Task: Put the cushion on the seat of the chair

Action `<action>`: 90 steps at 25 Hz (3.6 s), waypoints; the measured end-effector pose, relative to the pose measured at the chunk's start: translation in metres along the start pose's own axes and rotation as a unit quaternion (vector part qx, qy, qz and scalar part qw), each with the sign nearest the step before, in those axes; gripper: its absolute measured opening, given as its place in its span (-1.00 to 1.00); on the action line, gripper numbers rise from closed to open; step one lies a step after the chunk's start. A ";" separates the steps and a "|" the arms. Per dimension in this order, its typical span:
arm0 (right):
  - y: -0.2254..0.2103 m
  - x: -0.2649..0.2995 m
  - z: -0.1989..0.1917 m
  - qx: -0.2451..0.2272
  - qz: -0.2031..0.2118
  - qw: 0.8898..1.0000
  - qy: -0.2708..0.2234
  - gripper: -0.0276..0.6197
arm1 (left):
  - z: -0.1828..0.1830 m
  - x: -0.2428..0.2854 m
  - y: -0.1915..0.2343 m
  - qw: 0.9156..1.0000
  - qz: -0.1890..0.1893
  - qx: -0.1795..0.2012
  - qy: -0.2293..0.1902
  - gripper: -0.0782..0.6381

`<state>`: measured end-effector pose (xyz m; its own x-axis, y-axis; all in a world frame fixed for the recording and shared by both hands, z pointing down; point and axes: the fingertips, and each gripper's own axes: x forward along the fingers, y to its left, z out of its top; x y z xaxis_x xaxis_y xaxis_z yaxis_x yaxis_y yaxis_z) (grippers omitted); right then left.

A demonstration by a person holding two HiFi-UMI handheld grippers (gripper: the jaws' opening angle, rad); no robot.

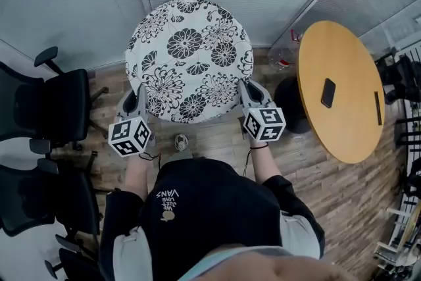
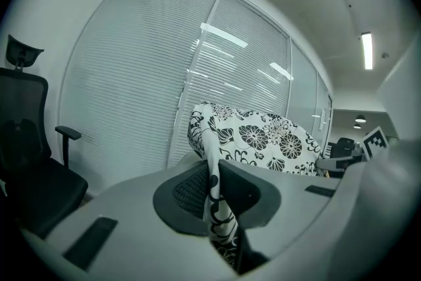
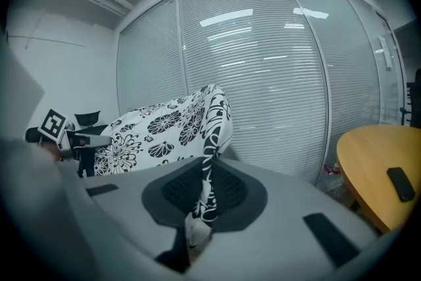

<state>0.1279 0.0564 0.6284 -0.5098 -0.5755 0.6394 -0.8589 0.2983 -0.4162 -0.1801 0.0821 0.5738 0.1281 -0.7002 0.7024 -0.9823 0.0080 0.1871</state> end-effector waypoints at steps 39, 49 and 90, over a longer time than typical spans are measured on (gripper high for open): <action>0.006 -0.008 0.004 0.000 0.008 1.000 -0.030 -0.81 | 0.013 -0.015 -0.014 0.999 0.007 0.022 -0.024 -0.65; 0.007 -0.009 0.009 -0.006 0.027 0.999 -0.016 -0.81 | 0.019 -0.023 -0.024 0.999 0.024 0.020 -0.023 -0.66; 0.029 -0.029 0.030 -0.048 -0.061 0.997 -0.001 -0.81 | 0.017 -0.016 -0.004 0.999 -0.038 -0.021 -0.022 -0.65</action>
<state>0.1196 0.0589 0.5782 -0.4008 -0.6131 0.6808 -0.9155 0.2969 -0.2715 -0.1804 0.0809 0.5504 0.1957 -0.7310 0.6537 -0.9632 -0.0180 0.2682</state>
